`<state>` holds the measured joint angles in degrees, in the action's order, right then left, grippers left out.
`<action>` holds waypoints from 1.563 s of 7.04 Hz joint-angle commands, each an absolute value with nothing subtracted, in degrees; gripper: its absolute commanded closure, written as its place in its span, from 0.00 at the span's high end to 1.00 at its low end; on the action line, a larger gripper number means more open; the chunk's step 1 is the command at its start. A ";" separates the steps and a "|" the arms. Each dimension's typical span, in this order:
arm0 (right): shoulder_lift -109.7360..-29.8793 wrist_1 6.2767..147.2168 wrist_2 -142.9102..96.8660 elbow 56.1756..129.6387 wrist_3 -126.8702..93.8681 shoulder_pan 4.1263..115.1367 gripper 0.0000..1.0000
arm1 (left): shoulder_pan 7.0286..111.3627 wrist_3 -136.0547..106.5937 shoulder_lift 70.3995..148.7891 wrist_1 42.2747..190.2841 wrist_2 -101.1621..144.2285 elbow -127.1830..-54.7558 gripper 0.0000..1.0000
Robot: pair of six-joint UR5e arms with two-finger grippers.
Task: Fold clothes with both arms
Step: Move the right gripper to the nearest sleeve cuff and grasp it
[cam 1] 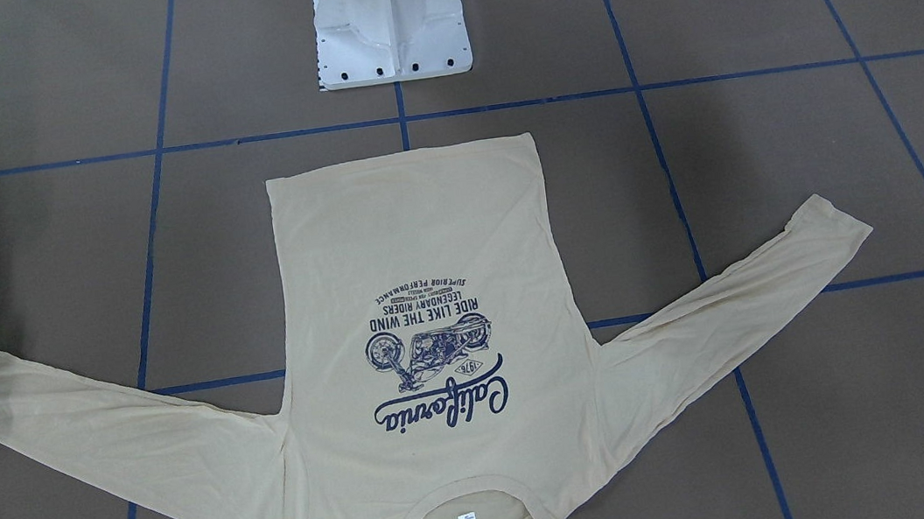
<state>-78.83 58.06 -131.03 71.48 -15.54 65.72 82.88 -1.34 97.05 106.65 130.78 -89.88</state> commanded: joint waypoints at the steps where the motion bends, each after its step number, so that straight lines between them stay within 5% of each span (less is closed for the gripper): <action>1: -78.31 58.10 -131.05 71.10 -15.47 65.39 0.90 | 82.88 -1.41 97.12 106.61 130.78 -89.91 1.00; 2: -78.31 58.62 -131.13 71.02 -15.47 65.30 0.79 | 82.88 -1.41 97.03 106.70 130.78 -89.91 1.00; 6: -78.49 58.89 -131.40 71.02 -15.38 65.30 0.75 | 82.88 -1.32 97.03 106.70 130.78 -89.91 1.00; 9: -78.40 58.97 -131.40 71.10 -15.29 65.13 0.14 | 82.88 -1.41 97.03 106.70 130.78 -89.91 1.00; 10: -78.22 59.84 -131.48 71.45 -15.29 65.13 0.02 | 82.88 -1.49 97.12 106.61 130.78 -89.91 1.00; 11: -76.22 62.29 -132.70 71.72 -15.47 66.08 0.00 | 82.88 -1.49 97.12 106.70 130.78 -89.91 1.00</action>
<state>-77.85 60.07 -131.72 71.39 -15.34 65.35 82.88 -1.46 97.08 106.65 130.78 -89.91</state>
